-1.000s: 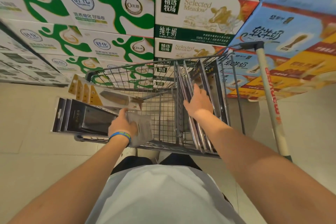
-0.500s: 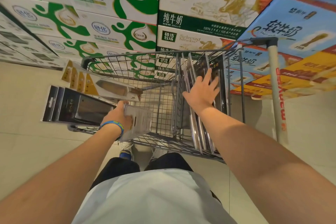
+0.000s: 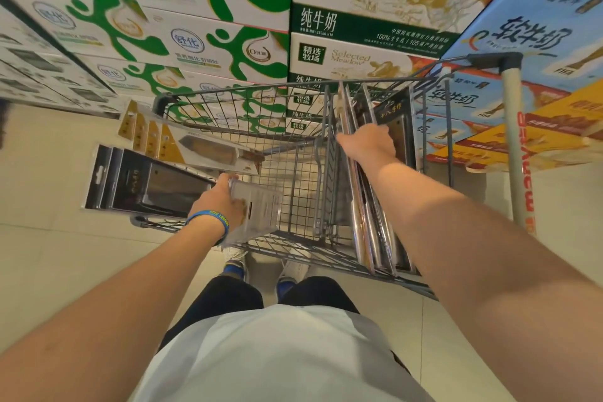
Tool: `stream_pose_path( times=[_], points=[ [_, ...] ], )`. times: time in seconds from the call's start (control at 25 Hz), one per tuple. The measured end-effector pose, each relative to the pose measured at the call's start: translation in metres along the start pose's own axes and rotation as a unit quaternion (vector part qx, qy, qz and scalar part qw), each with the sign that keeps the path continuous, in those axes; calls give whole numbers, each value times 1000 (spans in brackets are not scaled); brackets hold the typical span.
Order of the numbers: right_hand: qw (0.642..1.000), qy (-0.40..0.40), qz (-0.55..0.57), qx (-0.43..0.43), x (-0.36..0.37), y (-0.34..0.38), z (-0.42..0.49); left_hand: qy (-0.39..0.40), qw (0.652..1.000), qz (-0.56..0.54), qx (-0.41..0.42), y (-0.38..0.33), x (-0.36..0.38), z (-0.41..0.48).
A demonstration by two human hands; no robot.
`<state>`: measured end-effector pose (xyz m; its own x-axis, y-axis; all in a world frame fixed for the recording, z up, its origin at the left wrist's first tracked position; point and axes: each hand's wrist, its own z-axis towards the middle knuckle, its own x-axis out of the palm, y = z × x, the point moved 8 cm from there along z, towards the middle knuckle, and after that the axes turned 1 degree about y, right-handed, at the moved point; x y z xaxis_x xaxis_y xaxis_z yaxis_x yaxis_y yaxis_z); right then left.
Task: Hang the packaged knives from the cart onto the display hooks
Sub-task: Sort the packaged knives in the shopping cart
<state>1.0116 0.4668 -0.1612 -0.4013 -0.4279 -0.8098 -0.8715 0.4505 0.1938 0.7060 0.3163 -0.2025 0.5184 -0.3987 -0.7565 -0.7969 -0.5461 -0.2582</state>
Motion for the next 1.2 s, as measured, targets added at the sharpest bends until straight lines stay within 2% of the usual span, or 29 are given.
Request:
stream_pose_path(
  times=[0.16, 0.32, 0.48, 0.56, 0.64, 0.8, 1.08, 1.2],
  points=[
    [998, -36, -1, -48, -8, -4, -5, 7, 1000, 5, 1, 3, 2, -1],
    [989, -86, 87, -81, -30, -23, -20, 10, 1000, 0, 8, 3, 3, -1],
    [972, -165, 163, -40, -67, -48, -49, 31, 999, 3, 17, 2, 5, 2],
    [939, -211, 265, -57, -91, -56, -68, 39, 999, 14, 21, 1, 3, 7],
    [901, -260, 331, -109, -118, -53, -94, 55, 998, 7, 29, 0, 0, 14],
    [855, -386, 307, -161, -175, -39, -149, 84, 995, -22, 50, -2, -2, 20],
    [749, -413, 488, -175, -237, -3, -217, 105, 991, -36, 70, -3, -1, 17],
    [727, -410, 504, -223, -238, 35, -246, 109, 990, -21, 87, -5, -4, 15]
  ],
)
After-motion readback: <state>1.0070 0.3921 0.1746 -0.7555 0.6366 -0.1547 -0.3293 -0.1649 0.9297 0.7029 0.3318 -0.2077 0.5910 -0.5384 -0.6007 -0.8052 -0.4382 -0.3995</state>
